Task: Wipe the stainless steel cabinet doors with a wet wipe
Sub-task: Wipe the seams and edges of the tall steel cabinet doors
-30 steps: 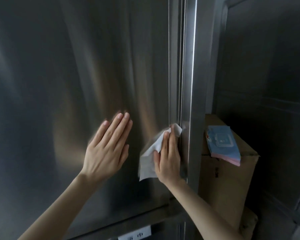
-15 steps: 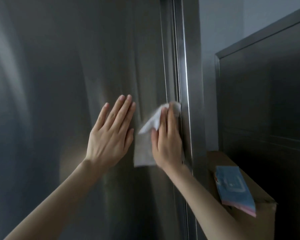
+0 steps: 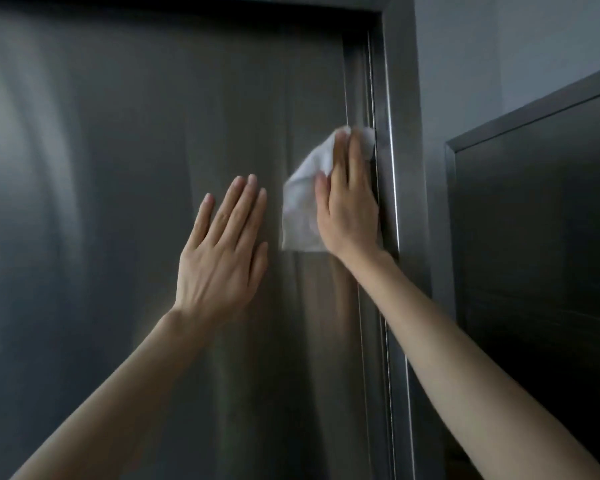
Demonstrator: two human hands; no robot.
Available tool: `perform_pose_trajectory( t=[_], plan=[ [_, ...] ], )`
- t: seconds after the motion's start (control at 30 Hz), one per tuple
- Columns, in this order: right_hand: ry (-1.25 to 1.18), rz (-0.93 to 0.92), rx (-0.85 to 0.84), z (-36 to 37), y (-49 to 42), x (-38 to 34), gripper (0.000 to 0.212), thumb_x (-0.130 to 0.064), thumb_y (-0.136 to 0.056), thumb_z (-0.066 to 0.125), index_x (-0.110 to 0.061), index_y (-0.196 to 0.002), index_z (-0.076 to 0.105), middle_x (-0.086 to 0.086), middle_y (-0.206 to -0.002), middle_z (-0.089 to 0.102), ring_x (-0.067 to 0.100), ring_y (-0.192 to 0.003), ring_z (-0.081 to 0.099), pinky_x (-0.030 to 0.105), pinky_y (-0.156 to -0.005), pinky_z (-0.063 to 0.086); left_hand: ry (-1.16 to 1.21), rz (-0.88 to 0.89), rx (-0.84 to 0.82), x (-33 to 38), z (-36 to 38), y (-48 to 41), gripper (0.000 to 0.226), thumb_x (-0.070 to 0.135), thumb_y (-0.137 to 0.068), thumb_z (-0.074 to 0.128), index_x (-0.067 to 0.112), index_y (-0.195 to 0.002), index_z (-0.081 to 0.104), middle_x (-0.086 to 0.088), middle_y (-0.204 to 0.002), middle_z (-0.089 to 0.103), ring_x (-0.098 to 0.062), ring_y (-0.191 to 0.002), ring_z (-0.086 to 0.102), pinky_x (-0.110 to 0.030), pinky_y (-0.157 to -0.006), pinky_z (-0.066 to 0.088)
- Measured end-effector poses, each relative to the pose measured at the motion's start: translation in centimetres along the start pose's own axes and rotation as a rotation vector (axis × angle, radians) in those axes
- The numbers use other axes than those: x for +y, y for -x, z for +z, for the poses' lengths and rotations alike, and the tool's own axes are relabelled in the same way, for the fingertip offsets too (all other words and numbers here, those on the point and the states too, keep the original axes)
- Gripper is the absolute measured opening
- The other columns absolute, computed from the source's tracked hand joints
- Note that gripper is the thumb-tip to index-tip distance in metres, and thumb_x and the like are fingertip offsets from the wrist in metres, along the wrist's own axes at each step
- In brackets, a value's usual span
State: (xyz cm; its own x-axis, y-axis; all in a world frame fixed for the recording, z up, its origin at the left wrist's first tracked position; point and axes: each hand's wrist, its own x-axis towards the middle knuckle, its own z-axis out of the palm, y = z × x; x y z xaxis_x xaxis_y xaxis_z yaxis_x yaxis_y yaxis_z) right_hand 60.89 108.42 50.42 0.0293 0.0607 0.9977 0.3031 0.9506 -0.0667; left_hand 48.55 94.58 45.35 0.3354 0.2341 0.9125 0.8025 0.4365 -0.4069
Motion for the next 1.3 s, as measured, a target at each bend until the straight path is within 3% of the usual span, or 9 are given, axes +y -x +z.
perform_pose_trajectory(
  t=[0.13, 0.27, 0.4, 0.5, 0.63, 0.77, 0.9, 1.1, 1.3],
  plan=[
    [-0.062, 0.025, 0.056, 0.2, -3.6, -0.6, 0.049, -0.015, -0.102, 0.032, 0.001, -0.146, 0.019, 0.016, -0.155, 0.017, 0.026, -0.142, 0.022, 0.038, -0.111, 0.032, -0.007, -0.023, -0.01, 0.1, 0.3, 0.0, 0.054, 0.027, -0.102, 0.031, 0.001, -0.149, 0.031, -0.012, -0.159, 0.024, -0.023, -0.149, 0.018, -0.044, -0.122, 0.013],
    [-0.132, 0.022, 0.016, -1.3, 3.2, -0.3, 0.046, -0.009, -0.101, 0.036, 0.0, -0.144, 0.025, 0.019, -0.149, 0.031, 0.02, -0.118, 0.048, 0.022, -0.095, 0.039, -0.003, -0.025, -0.003, 0.2, 0.1, 0.0, 0.054, 0.026, -0.102, 0.03, 0.002, -0.15, 0.031, -0.011, -0.159, 0.024, -0.022, -0.148, 0.018, -0.042, -0.122, 0.013],
    [-0.127, -0.104, 0.008, -4.2, 7.6, -0.2, 0.048, -0.02, -0.1, 0.026, 0.001, -0.143, 0.022, 0.02, -0.147, 0.028, 0.037, -0.128, 0.043, 0.05, -0.095, 0.049, -0.008, -0.031, -0.011, 0.1, 0.1, -0.1, 0.054, 0.025, -0.101, 0.032, 0.002, -0.15, 0.031, -0.011, -0.159, 0.024, -0.021, -0.148, 0.019, -0.042, -0.122, 0.014],
    [-0.112, -0.078, 0.15, -6.8, 5.4, -0.7, 0.05, -0.023, -0.102, 0.026, 0.002, -0.144, 0.016, 0.02, -0.149, 0.02, 0.035, -0.134, 0.036, 0.049, -0.098, 0.047, 0.0, -0.032, 0.008, 0.2, 0.2, 0.0, 0.053, 0.025, -0.101, 0.031, 0.002, -0.149, 0.032, -0.011, -0.158, 0.026, -0.021, -0.148, 0.02, -0.042, -0.122, 0.015],
    [0.221, -0.121, 0.366, -9.4, 1.5, 0.7, 0.043, -0.007, -0.099, 0.044, 0.014, -0.135, 0.034, 0.033, -0.142, 0.033, 0.041, -0.133, 0.034, 0.048, -0.105, 0.04, -0.002, -0.037, 0.014, 0.3, 0.2, -0.1, 0.053, 0.025, -0.101, 0.031, 0.002, -0.149, 0.033, -0.011, -0.158, 0.027, -0.022, -0.148, 0.022, -0.044, -0.121, 0.017],
    [0.642, -0.155, 0.03, -8.1, -1.8, 1.9, 0.048, -0.014, -0.102, 0.026, 0.008, -0.143, 0.018, 0.027, -0.152, 0.013, 0.032, -0.143, 0.014, 0.041, -0.117, 0.018, -0.009, -0.043, 0.005, 0.3, 0.1, 0.0, 0.053, 0.025, -0.101, 0.031, 0.001, -0.148, 0.034, -0.011, -0.157, 0.029, -0.024, -0.147, 0.024, -0.045, -0.12, 0.019],
    [0.693, -0.116, -0.129, -5.9, -4.8, 2.9, 0.056, -0.007, -0.098, 0.022, 0.002, -0.147, -0.004, 0.022, -0.155, -0.009, 0.031, -0.144, -0.009, 0.039, -0.119, -0.002, -0.022, -0.039, -0.001, 0.3, 0.0, -0.1, 0.053, 0.025, -0.1, 0.032, 0.002, -0.148, 0.035, -0.011, -0.157, 0.03, -0.024, -0.146, 0.025, -0.044, -0.12, 0.019],
    [0.69, -0.086, -0.129, -5.3, -8.3, 2.6, 0.065, -0.012, -0.096, 0.036, 0.001, -0.147, -0.003, 0.019, -0.156, -0.009, 0.03, -0.144, -0.009, 0.041, -0.119, 0.003, -0.007, -0.035, 0.01, 0.3, 0.2, 0.0, 0.054, 0.026, -0.1, 0.031, 0.002, -0.148, 0.034, -0.01, -0.157, 0.029, -0.022, -0.147, 0.022, -0.043, -0.121, 0.018],
    [0.834, -0.152, -0.269, -5.6, 2.8, 3.3, 0.075, -0.023, -0.094, 0.043, 0.004, -0.145, -0.006, 0.019, -0.155, -0.012, 0.032, -0.144, -0.008, 0.043, -0.119, 0.003, -0.015, -0.102, -0.001, 2.1, 0.5, 2.3, 0.057, 0.024, -0.099, 0.035, -0.001, -0.15, 0.028, -0.014, -0.159, 0.024, -0.026, -0.148, 0.019, -0.044, -0.121, 0.015]
  ],
)
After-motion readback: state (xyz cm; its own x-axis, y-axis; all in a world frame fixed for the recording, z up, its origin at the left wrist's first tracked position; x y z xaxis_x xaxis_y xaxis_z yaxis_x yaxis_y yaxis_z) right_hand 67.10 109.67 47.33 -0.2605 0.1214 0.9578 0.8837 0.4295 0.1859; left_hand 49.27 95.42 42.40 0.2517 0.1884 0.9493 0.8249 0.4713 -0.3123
